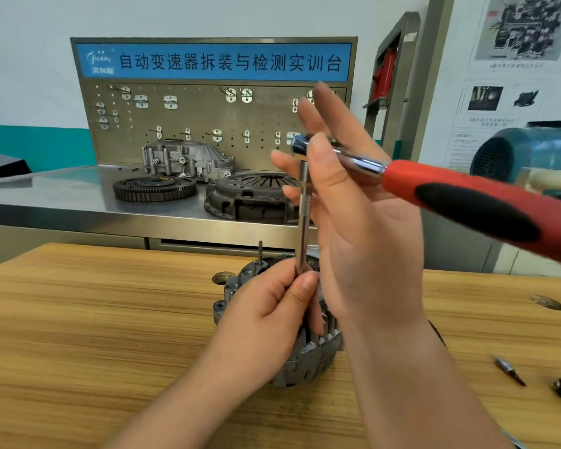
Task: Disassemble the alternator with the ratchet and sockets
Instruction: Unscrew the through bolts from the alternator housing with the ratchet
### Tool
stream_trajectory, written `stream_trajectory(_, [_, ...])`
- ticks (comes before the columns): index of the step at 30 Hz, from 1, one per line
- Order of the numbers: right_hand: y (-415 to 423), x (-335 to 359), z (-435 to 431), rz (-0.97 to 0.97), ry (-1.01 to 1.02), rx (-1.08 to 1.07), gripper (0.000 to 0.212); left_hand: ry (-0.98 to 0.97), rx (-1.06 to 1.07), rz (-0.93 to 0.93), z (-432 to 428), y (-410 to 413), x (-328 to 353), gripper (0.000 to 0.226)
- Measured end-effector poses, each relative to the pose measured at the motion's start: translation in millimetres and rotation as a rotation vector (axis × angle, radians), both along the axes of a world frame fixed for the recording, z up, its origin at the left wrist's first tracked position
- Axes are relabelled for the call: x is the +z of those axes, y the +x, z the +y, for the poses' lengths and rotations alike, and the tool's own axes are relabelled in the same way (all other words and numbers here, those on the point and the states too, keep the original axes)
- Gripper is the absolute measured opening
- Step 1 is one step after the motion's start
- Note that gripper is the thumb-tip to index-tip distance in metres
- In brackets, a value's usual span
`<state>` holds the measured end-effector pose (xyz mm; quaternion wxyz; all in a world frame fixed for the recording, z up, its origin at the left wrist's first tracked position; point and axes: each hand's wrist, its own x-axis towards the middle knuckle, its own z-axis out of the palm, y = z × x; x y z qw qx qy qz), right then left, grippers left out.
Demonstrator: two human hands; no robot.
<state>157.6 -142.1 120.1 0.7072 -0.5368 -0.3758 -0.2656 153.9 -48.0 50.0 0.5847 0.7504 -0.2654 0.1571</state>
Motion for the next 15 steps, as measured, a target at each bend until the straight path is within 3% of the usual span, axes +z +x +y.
stream_trajectory(4, [-1.5, -0.8, -2.0, 0.162, 0.137, 0.194, 0.027, -0.033, -0.047, 0.019, 1.0, -1.5, 0.3, 0.031])
stream_trajectory(7, [0.2, -2.9, -3.6, 0.231, 0.130, 0.187, 0.034, -0.034, -0.074, -0.004, 2.1, -2.9, 0.5, 0.029])
stream_trajectory(11, [-1.6, 0.4, -1.1, 0.113, 0.075, 0.069, 0.024, -0.025, -0.006, -0.011, 0.2, -0.6, 0.1, 0.031])
stream_trajectory(15, [-2.9, 1.6, 0.0, -0.005, 0.045, 0.050, 0.032, -0.026, 0.021, 0.007, -0.9, 2.6, -1.7, 0.032])
